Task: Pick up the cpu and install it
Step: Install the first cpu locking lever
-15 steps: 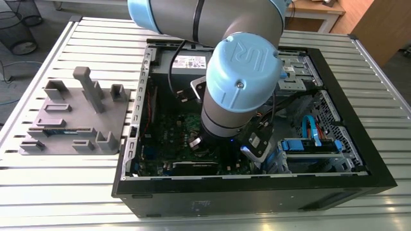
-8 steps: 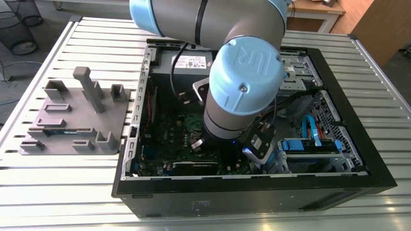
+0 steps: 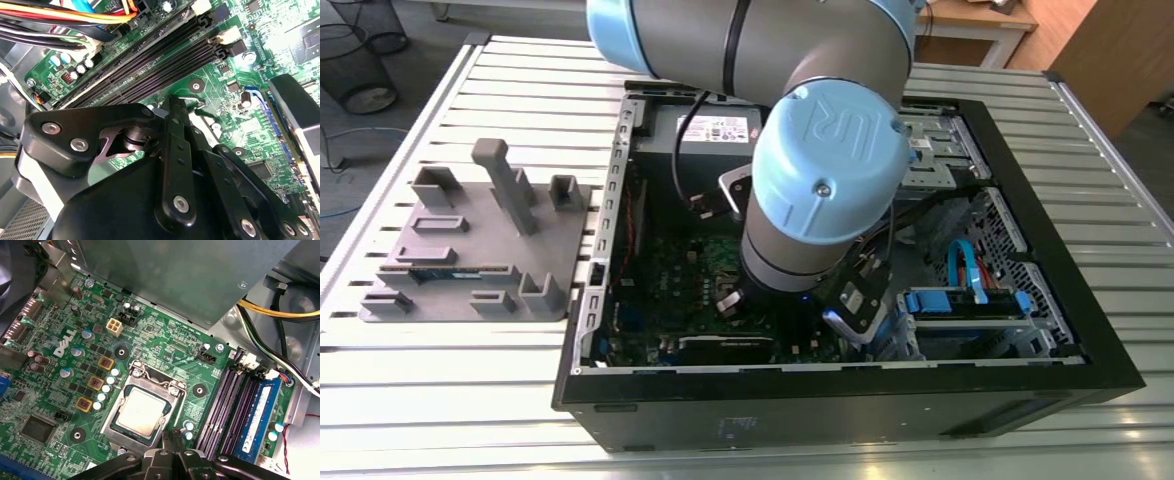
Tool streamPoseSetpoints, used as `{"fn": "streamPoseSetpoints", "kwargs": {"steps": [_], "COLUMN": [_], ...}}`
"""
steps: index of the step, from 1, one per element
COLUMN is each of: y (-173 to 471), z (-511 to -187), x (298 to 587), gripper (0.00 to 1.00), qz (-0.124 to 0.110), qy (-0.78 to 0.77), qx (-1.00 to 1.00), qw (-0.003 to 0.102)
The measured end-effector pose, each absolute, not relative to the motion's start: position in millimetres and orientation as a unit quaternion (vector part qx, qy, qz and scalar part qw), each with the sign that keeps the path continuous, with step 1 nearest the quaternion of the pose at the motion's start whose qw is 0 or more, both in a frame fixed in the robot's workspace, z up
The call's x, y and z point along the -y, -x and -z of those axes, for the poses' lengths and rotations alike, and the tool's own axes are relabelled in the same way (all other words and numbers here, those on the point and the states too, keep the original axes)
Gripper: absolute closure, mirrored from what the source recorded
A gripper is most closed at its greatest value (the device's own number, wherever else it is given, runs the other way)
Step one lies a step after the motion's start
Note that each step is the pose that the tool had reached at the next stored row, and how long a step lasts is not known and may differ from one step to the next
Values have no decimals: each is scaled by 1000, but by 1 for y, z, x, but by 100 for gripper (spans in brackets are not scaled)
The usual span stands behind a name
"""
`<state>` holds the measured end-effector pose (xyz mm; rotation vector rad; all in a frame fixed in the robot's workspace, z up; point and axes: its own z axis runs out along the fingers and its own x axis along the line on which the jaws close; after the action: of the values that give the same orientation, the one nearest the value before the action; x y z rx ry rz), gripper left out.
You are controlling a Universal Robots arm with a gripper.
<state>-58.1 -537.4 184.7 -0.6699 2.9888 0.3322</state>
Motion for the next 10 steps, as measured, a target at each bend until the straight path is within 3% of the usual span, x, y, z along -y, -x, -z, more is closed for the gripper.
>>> {"fn": "streamPoseSetpoints", "kwargs": {"steps": [10], "y": [58], "z": [-202], "x": [537], "gripper": [89], "qz": [-108], "qy": [217], "qx": [-970], "qw": [30]}}
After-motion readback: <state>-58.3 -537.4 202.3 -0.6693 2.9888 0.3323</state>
